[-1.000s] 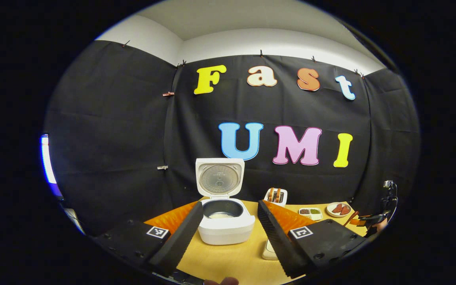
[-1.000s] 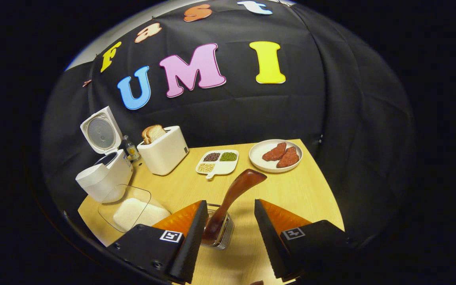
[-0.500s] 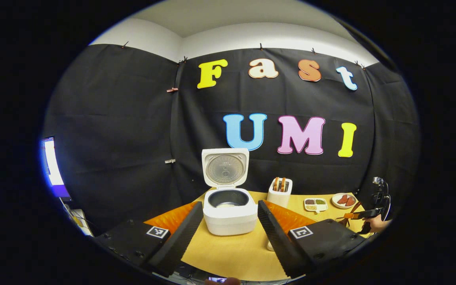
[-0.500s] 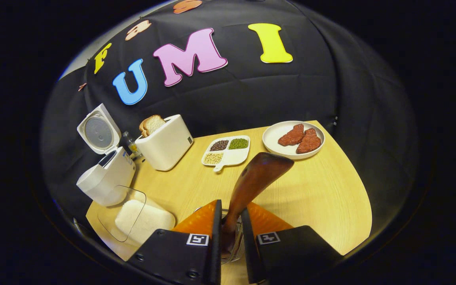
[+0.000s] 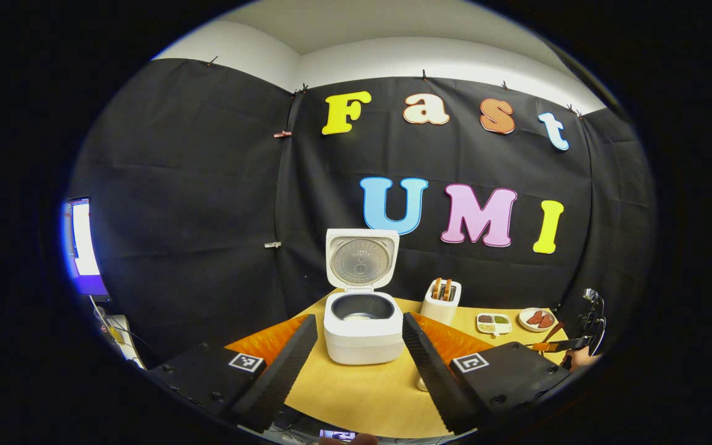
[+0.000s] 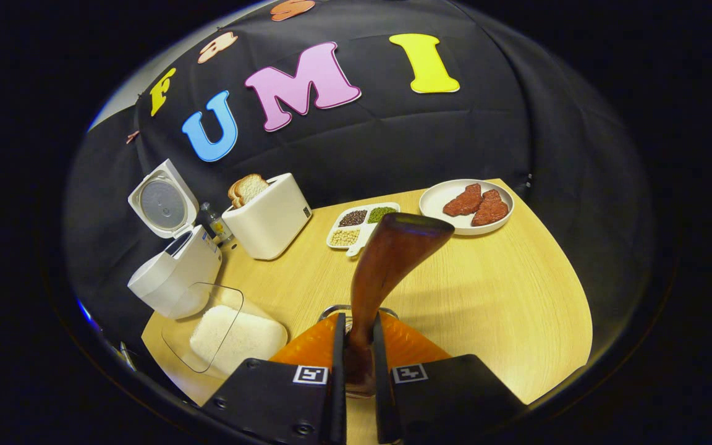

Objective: Close the left gripper, press the button to open the rice cooker; take a wooden spoon from the chopstick holder with the right hand, scoop a spoonful of rice and pour it into the rice cooker, then put the wooden spoon back into the chopstick holder.

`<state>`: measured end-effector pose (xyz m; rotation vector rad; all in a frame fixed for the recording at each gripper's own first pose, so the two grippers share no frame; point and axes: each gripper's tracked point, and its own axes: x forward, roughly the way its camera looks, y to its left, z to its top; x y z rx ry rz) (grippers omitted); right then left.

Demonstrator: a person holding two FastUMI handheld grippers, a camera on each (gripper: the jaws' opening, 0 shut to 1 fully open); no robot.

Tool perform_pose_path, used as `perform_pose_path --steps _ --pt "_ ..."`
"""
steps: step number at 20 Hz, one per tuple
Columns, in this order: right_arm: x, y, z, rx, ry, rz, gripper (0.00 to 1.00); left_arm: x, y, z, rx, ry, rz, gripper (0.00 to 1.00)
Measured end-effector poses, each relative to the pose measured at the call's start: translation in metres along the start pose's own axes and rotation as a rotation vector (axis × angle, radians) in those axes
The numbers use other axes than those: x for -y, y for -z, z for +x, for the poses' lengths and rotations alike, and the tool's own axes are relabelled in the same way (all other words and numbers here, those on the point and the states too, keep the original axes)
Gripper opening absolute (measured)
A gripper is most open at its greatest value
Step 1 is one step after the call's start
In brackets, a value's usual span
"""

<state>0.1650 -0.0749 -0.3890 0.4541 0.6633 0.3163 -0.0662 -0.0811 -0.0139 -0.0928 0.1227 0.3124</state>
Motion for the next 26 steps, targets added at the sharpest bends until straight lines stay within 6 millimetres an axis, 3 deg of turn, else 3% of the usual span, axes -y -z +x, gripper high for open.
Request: perform_pose_path --steps 8,9,15,18,20,23,26 --pt "-0.003 -0.045 -0.023 0.118 0.072 0.007 0.22 -0.023 -0.002 0.011 0.002 0.052 0.012 0.96" --pt "-0.004 -0.048 -0.025 0.12 0.084 -0.001 0.16 -0.029 -0.001 0.016 0.005 0.063 0.015 0.96" --pt "-0.034 -0.077 -0.047 0.189 0.131 -0.009 0.16 -0.061 0.003 0.044 -0.003 0.14 0.007 0.95" --pt "-0.072 -0.098 -0.064 0.249 0.093 -0.016 0.17 -0.075 0.005 0.057 -0.002 0.174 0.021 0.96" --pt "-0.11 -0.104 -0.07 0.265 0.039 -0.021 0.16 -0.081 0.008 0.065 -0.003 0.202 0.019 0.95" --pt "-0.17 -0.097 -0.067 0.259 -0.036 -0.065 0.16 -0.092 0.013 0.077 -0.008 0.23 0.022 0.95" --pt "-0.205 -0.071 -0.044 0.201 -0.031 -0.175 0.16 -0.105 0.014 0.084 -0.006 0.239 0.029 0.95"
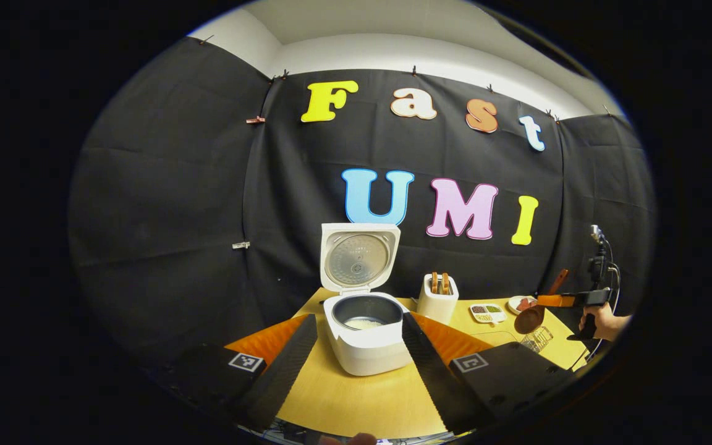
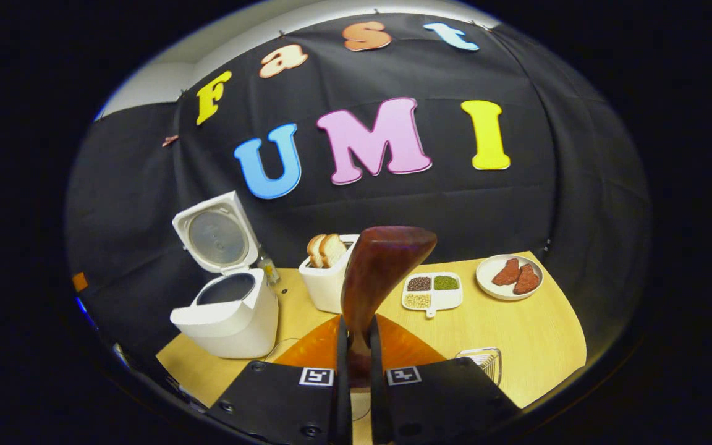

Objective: Close the left gripper, press the button to open the rice cooker; take a wooden spoon from the chopstick holder with the right hand, scoop a spoonful of rice and pour it into the rice cooker, then put the wooden spoon back into the chopstick holder.

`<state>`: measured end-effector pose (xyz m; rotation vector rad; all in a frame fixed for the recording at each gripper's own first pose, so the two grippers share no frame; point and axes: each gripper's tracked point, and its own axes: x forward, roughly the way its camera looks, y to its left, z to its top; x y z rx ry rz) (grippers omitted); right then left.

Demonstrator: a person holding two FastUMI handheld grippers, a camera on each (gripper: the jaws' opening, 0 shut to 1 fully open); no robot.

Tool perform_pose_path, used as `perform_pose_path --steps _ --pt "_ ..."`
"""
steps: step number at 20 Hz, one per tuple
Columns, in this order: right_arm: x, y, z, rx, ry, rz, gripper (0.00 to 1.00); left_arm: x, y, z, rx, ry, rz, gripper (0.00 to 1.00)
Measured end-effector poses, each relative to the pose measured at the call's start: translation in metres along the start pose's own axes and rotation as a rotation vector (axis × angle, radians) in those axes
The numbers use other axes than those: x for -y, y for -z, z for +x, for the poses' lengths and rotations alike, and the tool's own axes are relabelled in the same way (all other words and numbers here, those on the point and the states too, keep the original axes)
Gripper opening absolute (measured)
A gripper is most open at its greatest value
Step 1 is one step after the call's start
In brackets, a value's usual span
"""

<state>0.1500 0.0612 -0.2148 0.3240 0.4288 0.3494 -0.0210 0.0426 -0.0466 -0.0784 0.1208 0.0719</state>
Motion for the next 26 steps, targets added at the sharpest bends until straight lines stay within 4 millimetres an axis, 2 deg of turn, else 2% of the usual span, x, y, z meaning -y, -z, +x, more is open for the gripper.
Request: perform_pose_path --steps 3,7,12,13,14,19,26 --pt "-0.022 0.037 0.022 -0.087 0.023 -0.138 0.16 -0.013 0.001 0.004 0.002 -0.004 0.007 0.95" --pt "-0.035 0.09 0.041 -0.227 0.077 -0.404 0.16 -0.022 0.007 0.007 -0.01 -0.003 0.002 0.95" --pt "-0.043 0.139 0.049 -0.36 0.129 -0.603 0.17 -0.036 0.009 0.011 -0.008 -0.02 0.007 0.95" --pt "-0.043 0.148 0.048 -0.385 0.138 -0.602 0.12 -0.036 0.01 0.011 -0.009 -0.022 0.009 0.95" --pt "-0.046 0.152 0.048 -0.391 0.149 -0.582 0.17 -0.037 0.01 0.011 -0.011 -0.023 0.005 0.95" --pt "-0.064 0.164 0.048 -0.415 0.165 -0.313 0.17 -0.043 0.015 0.008 -0.023 -0.048 -0.027 0.95" --pt "-0.074 0.159 0.052 -0.395 0.177 -0.047 0.17 -0.045 0.011 -0.001 -0.01 -0.067 -0.002 0.95"
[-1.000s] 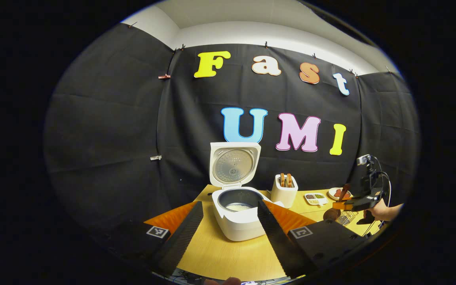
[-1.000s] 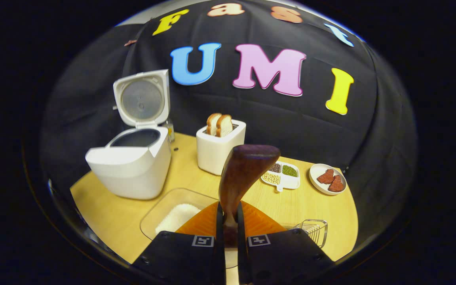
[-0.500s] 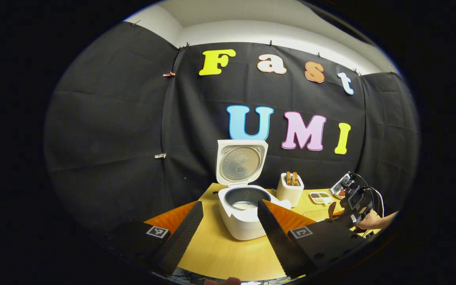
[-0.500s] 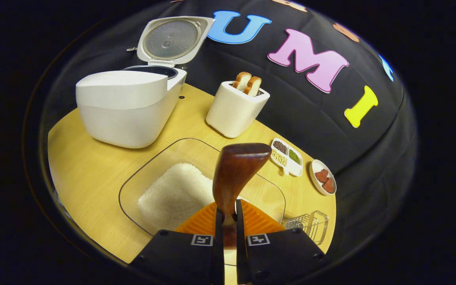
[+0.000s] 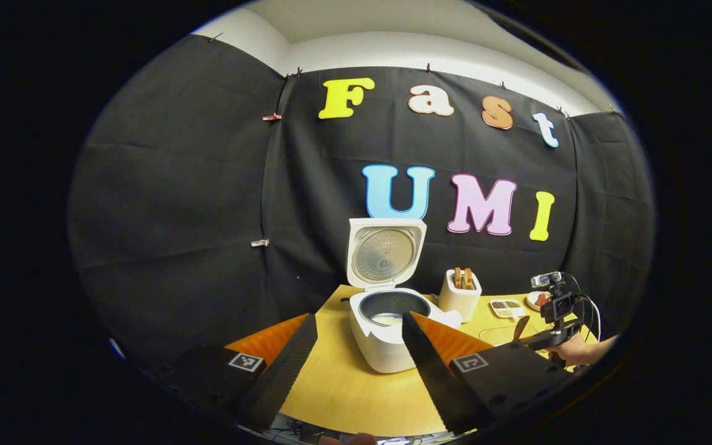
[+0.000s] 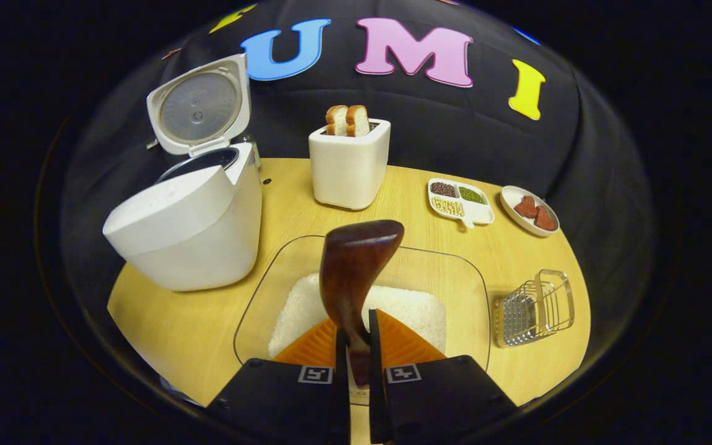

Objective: Close the left gripper, press the button to open the rice cooker; take a wooden spoon from the chopstick holder with the right hand, scoop a spoonful of rice and pour it into the rice cooker, then put the wooden spoon back into the chopstick holder.

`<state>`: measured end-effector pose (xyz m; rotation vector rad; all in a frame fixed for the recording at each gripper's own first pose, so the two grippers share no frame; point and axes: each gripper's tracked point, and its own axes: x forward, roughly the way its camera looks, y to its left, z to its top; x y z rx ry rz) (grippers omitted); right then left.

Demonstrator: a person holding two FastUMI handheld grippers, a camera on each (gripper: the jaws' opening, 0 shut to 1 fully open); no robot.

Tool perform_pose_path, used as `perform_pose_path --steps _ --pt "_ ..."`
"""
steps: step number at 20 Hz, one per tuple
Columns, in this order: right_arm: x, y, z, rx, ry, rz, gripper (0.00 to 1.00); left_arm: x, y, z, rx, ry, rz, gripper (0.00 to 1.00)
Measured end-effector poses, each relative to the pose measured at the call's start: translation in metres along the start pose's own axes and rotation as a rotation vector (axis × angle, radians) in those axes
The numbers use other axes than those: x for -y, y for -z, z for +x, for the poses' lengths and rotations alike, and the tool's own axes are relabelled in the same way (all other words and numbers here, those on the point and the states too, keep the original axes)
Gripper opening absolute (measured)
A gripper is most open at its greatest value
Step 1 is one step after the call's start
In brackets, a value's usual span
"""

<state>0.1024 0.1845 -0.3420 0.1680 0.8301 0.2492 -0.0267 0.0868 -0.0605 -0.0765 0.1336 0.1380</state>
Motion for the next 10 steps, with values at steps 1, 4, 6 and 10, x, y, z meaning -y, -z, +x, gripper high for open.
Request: perform_pose_path --steps 1,4,6,10 --pt "0.002 -0.001 -0.001 0.001 -0.008 0.056 0.17 0.0 0.0 0.0 0.001 -0.003 0.0 0.95" --pt "0.011 -0.003 0.003 0.004 -0.032 0.25 0.17 -0.001 0.001 -0.003 -0.003 -0.007 -0.003 0.95" --pt "0.015 -0.004 0.005 0.007 -0.066 0.357 0.17 -0.003 0.001 -0.005 -0.004 -0.012 -0.005 0.95" --pt "0.021 -0.005 0.009 0.014 -0.125 0.489 0.17 -0.004 0.002 -0.007 -0.009 -0.014 -0.012 0.95"
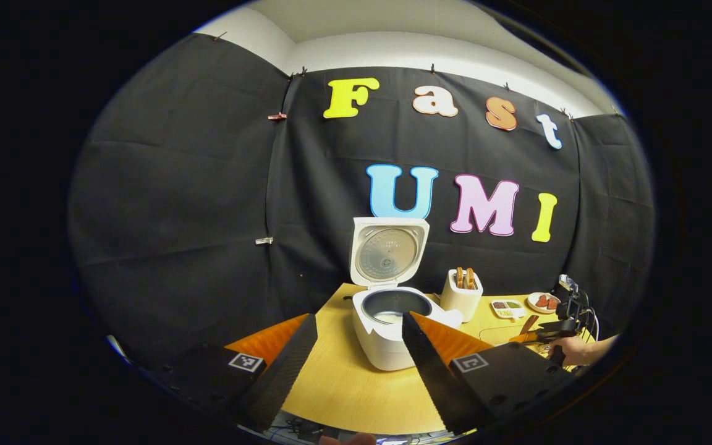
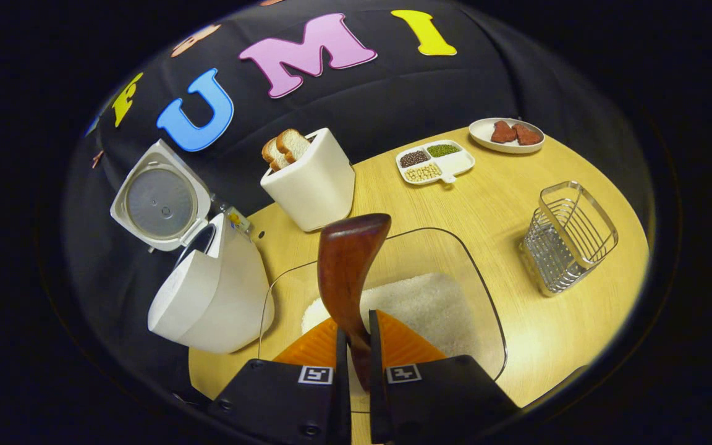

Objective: Close the left gripper, press the button to open the rice cooker; take a wooden spoon from the chopstick holder with the right hand, scoop a spoonful of rice and pour it into the rice cooker, then put the wooden spoon back into the chopstick holder.

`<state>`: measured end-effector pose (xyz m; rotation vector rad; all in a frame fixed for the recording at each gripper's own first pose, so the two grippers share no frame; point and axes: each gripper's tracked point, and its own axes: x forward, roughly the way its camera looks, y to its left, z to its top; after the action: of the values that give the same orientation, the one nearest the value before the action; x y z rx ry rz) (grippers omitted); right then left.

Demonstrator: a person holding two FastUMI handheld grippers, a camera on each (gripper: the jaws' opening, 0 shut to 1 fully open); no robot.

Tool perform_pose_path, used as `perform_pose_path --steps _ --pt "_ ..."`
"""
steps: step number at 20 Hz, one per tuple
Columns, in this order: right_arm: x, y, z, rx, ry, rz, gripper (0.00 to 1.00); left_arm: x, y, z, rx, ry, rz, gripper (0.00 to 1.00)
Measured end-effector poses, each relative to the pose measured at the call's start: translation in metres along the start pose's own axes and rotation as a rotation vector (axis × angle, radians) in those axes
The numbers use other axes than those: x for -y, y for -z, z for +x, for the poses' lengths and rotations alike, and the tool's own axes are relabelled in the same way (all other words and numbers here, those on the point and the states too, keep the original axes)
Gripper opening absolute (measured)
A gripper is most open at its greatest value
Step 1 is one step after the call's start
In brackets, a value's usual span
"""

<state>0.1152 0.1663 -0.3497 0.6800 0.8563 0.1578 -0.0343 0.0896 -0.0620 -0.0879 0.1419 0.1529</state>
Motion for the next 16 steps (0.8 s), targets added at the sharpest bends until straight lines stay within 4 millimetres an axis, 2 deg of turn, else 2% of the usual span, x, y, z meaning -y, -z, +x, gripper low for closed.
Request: perform_pose_path --steps 4,9,16 --pt "-0.007 -0.01 -0.001 0.006 -0.097 0.168 0.17 -0.002 -0.003 -0.004 0.009 -0.003 -0.007 0.95" --pt "-0.013 -0.029 -0.012 0.053 -0.188 0.269 0.16 -0.008 -0.005 -0.011 0.02 -0.015 -0.005 0.95" --pt "-0.002 -0.053 -0.028 0.097 -0.279 0.441 0.16 -0.017 -0.003 -0.022 0.023 -0.034 -0.028 0.95"
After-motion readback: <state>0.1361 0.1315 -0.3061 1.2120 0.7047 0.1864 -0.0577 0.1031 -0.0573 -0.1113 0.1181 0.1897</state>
